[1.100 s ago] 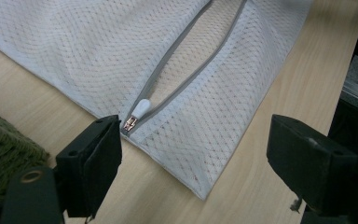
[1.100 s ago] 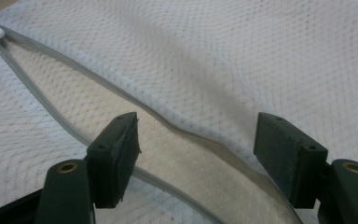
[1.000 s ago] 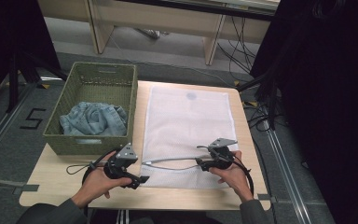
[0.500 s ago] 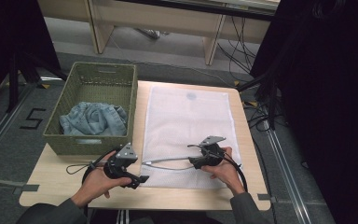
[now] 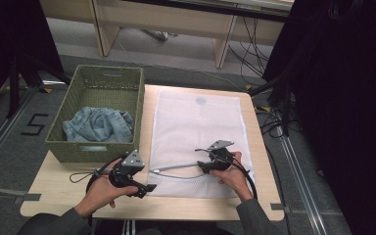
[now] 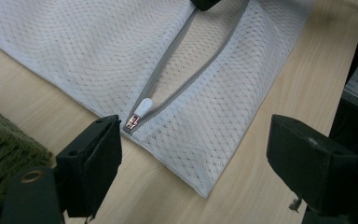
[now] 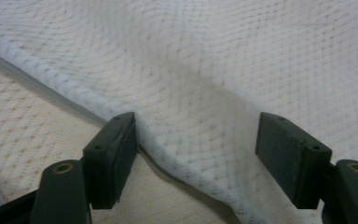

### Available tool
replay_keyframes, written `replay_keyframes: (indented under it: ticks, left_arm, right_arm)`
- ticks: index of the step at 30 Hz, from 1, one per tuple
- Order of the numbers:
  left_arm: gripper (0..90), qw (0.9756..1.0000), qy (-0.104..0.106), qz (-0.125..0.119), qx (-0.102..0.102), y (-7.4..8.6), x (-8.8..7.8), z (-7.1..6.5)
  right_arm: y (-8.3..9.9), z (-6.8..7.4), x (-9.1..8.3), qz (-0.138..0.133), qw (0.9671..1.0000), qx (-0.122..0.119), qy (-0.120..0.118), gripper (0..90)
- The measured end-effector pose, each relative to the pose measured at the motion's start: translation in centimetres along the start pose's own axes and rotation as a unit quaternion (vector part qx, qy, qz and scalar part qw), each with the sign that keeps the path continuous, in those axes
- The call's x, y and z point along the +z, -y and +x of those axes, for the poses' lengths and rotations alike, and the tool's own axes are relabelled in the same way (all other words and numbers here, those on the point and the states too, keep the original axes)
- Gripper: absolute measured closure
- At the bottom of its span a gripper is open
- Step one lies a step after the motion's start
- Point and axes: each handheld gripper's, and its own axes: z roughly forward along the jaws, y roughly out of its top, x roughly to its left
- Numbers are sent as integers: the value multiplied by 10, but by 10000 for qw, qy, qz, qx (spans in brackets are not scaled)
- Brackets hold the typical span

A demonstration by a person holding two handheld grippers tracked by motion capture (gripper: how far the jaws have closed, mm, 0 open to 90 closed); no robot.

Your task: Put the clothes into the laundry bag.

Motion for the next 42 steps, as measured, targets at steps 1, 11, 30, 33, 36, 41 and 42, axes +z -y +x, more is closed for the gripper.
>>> replay_keyframes:
  ticks: [1,11,30,33,36,41,42]
  left_arm:
    - [177,10000,-2,2,1,0,0,0]
    - [177,10000,-20,30,35,0,0,0]
    - [183,9999,-69,-7,86,0,-2,1]
    - [183,9999,-73,-49,-63,0,-2,1]
    - [184,9999,-88,-58,41,-1,-4,3]
    - [187,9997,-130,-160,-115,-2,-7,6]
    - [188,9996,-167,-171,-122,-2,-9,7]
  right_arm:
    - [0,0,1,-67,9999,45,67,316]
    - [0,-8,-1,50,9998,126,175,513]
    - [-7,-4,-14,-240,9991,-95,337,897]
    - [-12,-2,-21,-364,9985,-180,362,898]
    - [-17,1,-28,-487,9980,-188,360,898]
    - [-24,2,-42,-662,9969,-237,363,899]
    - [-26,1,-43,-753,9958,-317,406,899]
